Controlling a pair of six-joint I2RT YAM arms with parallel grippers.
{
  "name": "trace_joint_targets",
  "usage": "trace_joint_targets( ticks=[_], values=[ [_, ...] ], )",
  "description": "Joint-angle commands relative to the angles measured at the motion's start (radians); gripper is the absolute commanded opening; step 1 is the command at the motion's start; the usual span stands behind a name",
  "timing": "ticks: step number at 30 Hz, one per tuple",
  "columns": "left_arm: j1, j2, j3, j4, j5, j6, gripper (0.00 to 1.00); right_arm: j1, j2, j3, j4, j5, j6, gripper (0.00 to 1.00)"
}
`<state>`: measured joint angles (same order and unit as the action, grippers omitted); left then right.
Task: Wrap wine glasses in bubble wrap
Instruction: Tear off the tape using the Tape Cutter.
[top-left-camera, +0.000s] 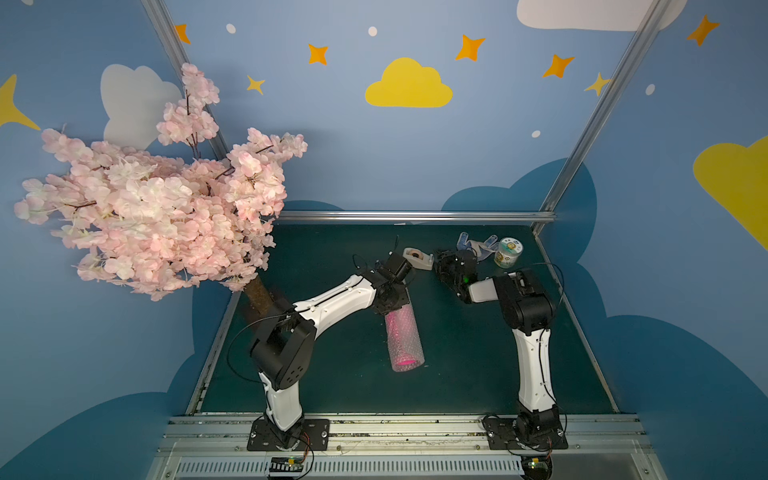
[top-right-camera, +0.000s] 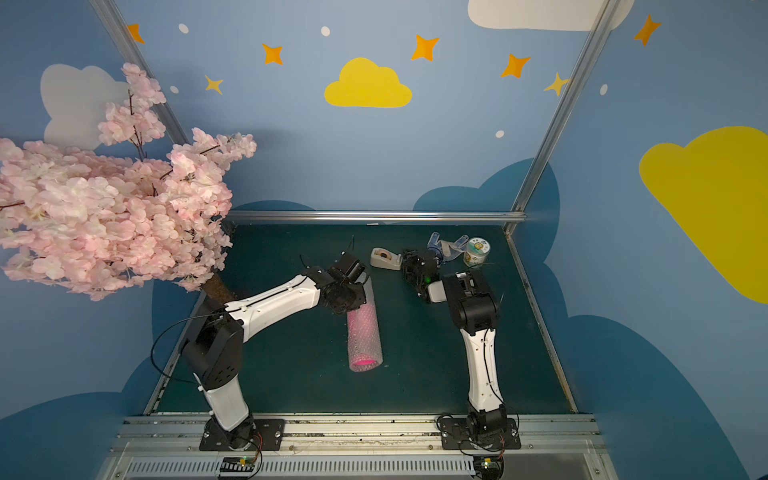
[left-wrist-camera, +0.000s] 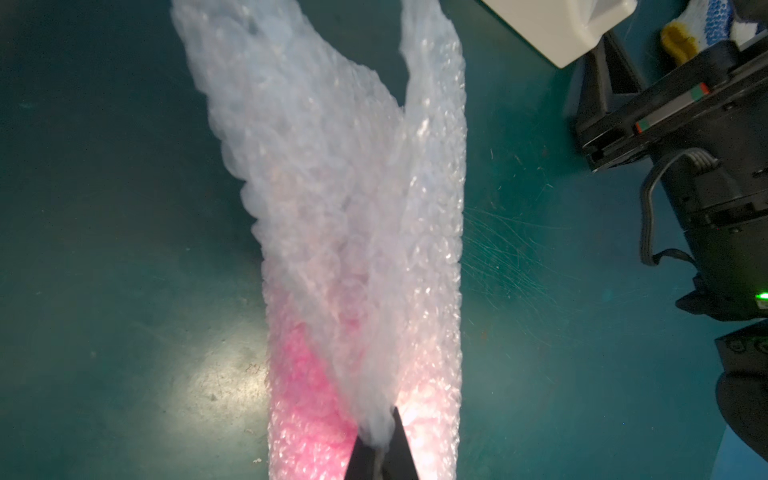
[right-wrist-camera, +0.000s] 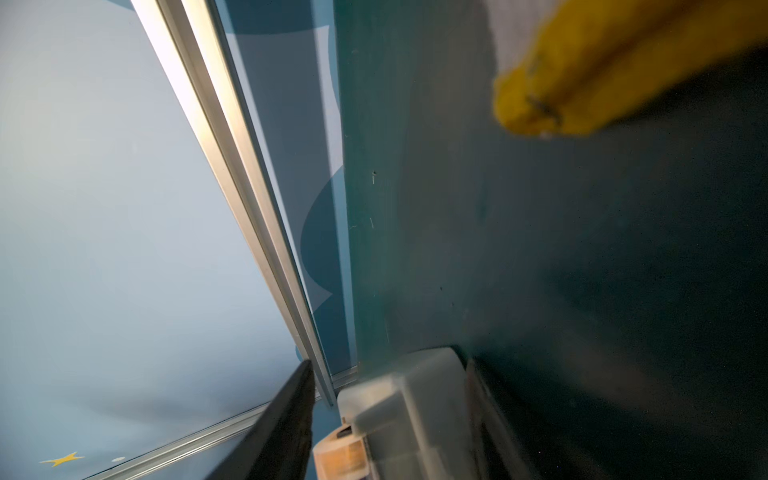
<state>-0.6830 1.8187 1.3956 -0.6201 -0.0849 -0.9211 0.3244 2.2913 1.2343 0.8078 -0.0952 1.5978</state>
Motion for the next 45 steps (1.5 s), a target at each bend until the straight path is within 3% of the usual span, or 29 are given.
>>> trace_joint_targets(
  ticks=[1,11,26,33,39,45],
  values=[
    [0.008,-0.004,-0.018,-0.012,0.001,0.008,0.03,0.001,0.020,-0.002,0.010,0.026,0.018,0.57],
    [0.008,0.001,-0.026,-0.009,0.003,0.005,0.03,-0.011,0.034,-0.014,0.081,0.032,0.043,0.42],
    [0.008,0.002,-0.023,-0.011,-0.001,0.001,0.02,-0.025,0.027,-0.052,0.140,0.035,0.063,0.33],
    [0.007,0.002,-0.022,-0.010,-0.003,0.000,0.02,-0.028,0.028,-0.042,0.132,0.022,0.065,0.33],
    [0.007,-0.002,-0.021,-0.011,-0.008,0.000,0.02,-0.026,-0.005,-0.059,0.040,0.024,0.050,0.47],
    [0.007,0.000,-0.019,-0.009,-0.009,-0.001,0.02,-0.011,0.025,-0.036,0.069,0.020,0.067,0.48]
  ],
)
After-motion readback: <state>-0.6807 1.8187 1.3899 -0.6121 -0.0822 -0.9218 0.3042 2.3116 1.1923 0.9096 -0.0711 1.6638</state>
